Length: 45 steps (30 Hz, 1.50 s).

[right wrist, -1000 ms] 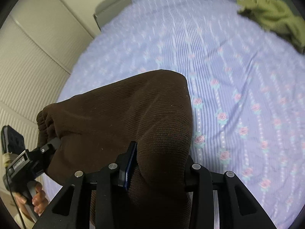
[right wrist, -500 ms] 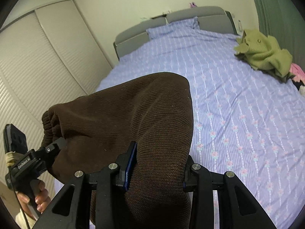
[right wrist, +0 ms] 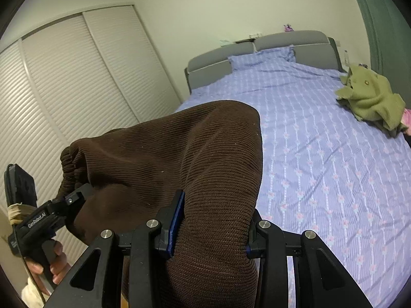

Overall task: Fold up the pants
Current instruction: 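Lift the folded pants with the left tool while the right tool grips the other side, then carry the folded pants with both tools onto the black clothes stack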

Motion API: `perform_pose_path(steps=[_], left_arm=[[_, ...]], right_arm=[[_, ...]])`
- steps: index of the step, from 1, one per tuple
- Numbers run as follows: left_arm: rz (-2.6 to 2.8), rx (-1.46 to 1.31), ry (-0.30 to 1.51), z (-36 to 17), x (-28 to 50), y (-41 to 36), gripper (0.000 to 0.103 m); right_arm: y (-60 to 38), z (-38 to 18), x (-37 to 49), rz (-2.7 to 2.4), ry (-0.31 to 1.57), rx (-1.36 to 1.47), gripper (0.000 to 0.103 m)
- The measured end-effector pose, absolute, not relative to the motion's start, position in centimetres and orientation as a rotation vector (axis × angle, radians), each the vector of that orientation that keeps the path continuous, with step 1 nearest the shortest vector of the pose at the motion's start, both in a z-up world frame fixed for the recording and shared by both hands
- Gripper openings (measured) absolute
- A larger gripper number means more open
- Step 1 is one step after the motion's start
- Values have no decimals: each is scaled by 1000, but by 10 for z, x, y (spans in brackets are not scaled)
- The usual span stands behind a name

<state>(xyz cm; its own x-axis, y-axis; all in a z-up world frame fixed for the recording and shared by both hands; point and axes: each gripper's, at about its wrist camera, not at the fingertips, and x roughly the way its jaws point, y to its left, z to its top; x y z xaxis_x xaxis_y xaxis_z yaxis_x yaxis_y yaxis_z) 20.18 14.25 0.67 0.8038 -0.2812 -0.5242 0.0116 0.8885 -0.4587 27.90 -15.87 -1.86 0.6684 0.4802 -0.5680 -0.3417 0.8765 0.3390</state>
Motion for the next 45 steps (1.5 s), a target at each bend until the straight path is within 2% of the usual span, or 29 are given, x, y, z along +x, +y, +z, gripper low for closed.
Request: perform_pose_path(steps=[10,23,37,45], left_arm=[[-138,-476,577,14,183,221,55],[-157,-502,654,-2,200,394,55],[-91,-518,706,-40,259,563,55],[-73,-487,805,-79,303,621,55]], right_arm=[[-83,-7,275,526,661,166,38],[79,-17,270,498,702,181,38],[242,-63,337,577,790,137,38],[301,-116,393,601,891,118,37]])
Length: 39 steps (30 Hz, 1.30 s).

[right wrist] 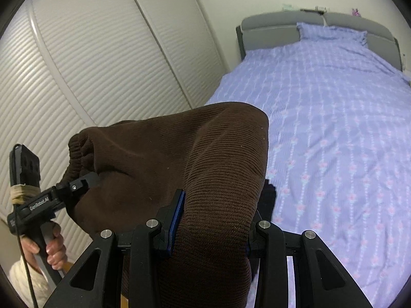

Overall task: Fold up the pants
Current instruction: 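Carry the folded pants with both tools onto the black clothes stack, then open both tools and release the pants on the stack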

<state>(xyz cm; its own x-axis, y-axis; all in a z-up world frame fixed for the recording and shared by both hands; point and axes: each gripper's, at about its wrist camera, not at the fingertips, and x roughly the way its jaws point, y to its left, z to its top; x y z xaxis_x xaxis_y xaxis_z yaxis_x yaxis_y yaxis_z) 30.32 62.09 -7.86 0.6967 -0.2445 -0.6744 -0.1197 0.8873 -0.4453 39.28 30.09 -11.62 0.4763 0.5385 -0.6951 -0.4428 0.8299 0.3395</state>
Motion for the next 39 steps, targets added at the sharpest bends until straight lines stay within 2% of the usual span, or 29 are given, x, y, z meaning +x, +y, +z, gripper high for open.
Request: perform_pose_path(steps=[11,15,18,20,22,24,28,32,36,38,39], left_arm=[[-45,-517,998,-167,357,656,55],[-7,-443,1057,-186,365,653,56],[44,-327,1105,-195,366,646,63],[81,-264,1111,-197,362,646,69],[98,-251,1111,-197,356,651,75],[112,-249,1118,-199,353,657,79],[139,-209,1122,-194,348,656,80],[167,-175,1119,-187,345,653,87],[170,-207,1103,-172,338,651,87],[156,-233,1076,-161,332,649,89],[151,-265,1054,-153,328,649,90]], right_arm=[[341,-180,435,549,1042,45,37],[347,-196,439,527,1064,29,38],[351,-206,440,524,1072,4,40],[354,-208,438,512,1080,-20,44],[354,-210,437,512,1099,-17,55],[350,-208,438,495,1110,-18,61],[347,-200,431,489,1089,-27,64],[346,-192,422,492,1070,-50,65],[339,-181,417,497,1049,-38,65],[337,-170,413,512,1025,-31,70],[335,-165,410,517,1012,-28,76]])
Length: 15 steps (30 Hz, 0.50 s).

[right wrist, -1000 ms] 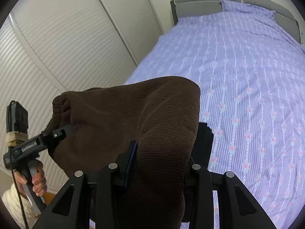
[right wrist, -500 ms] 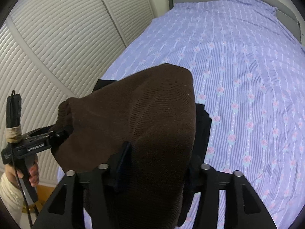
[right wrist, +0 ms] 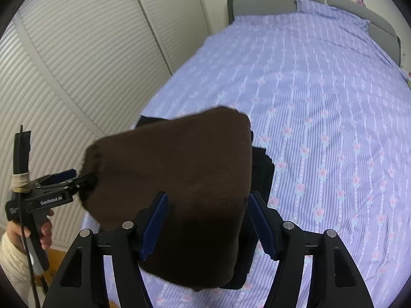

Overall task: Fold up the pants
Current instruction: 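Open both tools and release the pants on the stack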

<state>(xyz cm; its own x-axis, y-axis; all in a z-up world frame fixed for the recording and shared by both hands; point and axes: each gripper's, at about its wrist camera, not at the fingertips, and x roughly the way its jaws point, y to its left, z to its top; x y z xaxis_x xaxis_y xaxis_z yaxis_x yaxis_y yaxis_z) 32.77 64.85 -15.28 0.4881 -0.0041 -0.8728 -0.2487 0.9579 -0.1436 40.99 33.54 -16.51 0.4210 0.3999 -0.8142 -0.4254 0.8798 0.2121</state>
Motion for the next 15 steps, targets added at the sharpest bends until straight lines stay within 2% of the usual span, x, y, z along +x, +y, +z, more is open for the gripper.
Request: perform_pose_path(steps=[3,7,10,15], left_arm=[[146,-322,1001,-130,316,643,91],[167,-211,926,-92,295,612,91],[174,-126,873,-62,275,582,92],[176,-61,815,-28,241,537,100]], right_arm=[[329,-146,398,526,961,-36,77],[315,-117,373,545,888,-63,78],[299,-99,353,524,836,-89,88],[262,-71,314,453,780,-98,92]])
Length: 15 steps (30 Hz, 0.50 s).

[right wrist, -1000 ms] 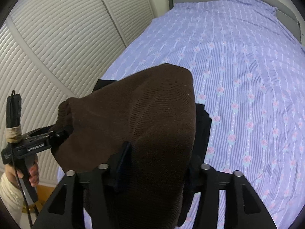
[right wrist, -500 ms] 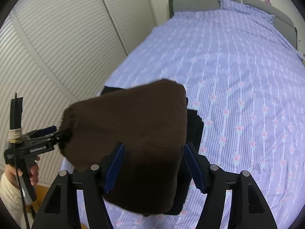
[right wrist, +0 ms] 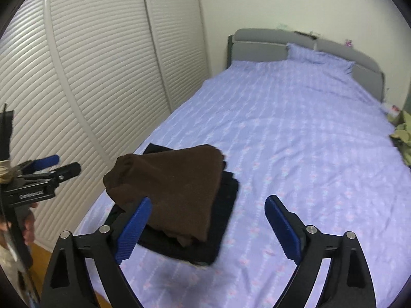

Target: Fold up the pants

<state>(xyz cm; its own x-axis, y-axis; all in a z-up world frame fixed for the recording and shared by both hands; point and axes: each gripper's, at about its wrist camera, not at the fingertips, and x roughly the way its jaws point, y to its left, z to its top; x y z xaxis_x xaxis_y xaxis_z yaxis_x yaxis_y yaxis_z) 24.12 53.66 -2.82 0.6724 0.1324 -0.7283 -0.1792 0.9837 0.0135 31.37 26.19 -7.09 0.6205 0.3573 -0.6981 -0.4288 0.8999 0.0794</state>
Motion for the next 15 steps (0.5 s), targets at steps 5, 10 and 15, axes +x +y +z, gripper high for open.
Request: perform_pose_path(steps=[5,10,15], left_arm=[[164,-25,800,-11,209,492,101],[110,1,772,4,173,442,101],[62,-25,756,15,142,394,102]], right_arm=[[219,-50,274,375,762,-55,93],[173,-30,231,305,732,-35,93],[133,-12,190,271,718,-38,93]])
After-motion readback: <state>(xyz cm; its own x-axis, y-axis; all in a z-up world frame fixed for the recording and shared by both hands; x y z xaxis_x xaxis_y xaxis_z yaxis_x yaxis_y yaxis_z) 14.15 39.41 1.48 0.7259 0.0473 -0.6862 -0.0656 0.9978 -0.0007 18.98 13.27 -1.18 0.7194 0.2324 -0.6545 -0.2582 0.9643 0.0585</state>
